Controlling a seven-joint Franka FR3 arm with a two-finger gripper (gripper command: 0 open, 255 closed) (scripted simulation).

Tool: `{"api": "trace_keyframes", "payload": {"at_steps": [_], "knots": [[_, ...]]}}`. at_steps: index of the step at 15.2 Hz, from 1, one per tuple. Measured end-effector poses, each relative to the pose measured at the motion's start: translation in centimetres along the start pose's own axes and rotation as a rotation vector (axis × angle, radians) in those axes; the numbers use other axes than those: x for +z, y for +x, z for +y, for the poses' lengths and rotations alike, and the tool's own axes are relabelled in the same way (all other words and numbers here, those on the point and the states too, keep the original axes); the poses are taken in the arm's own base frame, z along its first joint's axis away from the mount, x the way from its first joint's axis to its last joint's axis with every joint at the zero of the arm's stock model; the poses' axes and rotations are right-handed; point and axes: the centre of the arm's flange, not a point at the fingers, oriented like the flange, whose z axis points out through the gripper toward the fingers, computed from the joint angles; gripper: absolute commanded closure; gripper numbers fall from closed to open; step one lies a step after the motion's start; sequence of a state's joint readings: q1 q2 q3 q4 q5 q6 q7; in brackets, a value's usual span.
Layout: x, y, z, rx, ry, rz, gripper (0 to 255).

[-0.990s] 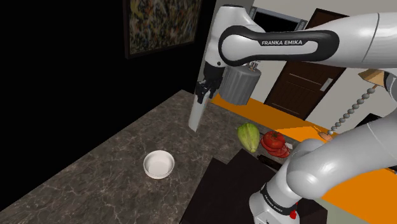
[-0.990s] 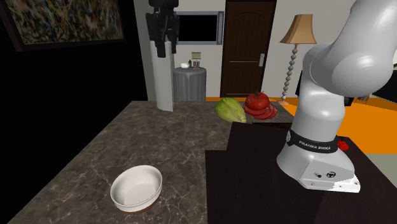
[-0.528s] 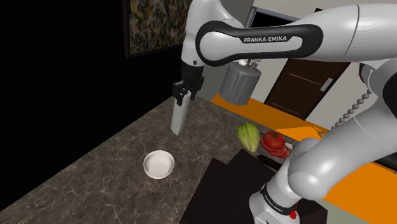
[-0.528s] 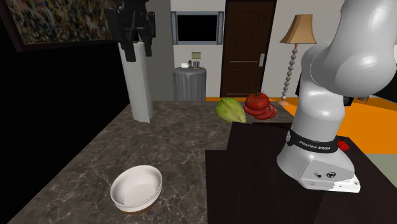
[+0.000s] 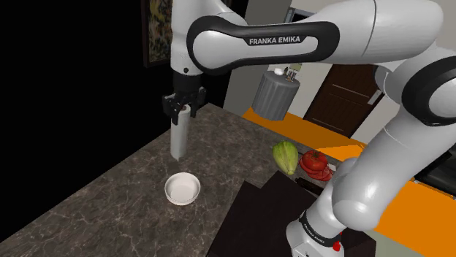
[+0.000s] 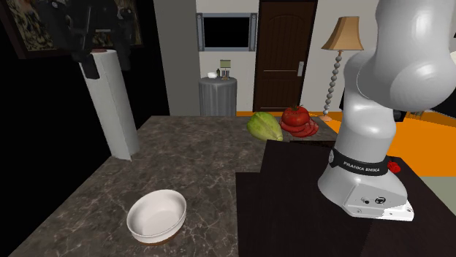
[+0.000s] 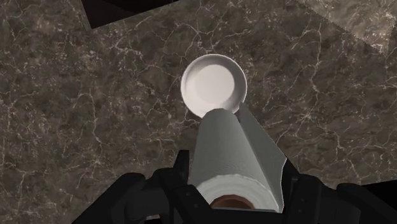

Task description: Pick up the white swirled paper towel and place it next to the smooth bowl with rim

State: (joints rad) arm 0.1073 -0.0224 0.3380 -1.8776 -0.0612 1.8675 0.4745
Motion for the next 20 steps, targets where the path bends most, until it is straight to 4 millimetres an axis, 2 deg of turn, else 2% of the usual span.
{"api": "trace_keyframes", "payload": {"at_steps": [5,7,20], "knots": [[-0.4,2.1,-6.6,0.000,0.001,0.000,255],[0.0,2.5,-7.8,0.001,0.001,0.000,255],[6.4,2.5,-8.6,0.002,0.000,0.000,255]]}}
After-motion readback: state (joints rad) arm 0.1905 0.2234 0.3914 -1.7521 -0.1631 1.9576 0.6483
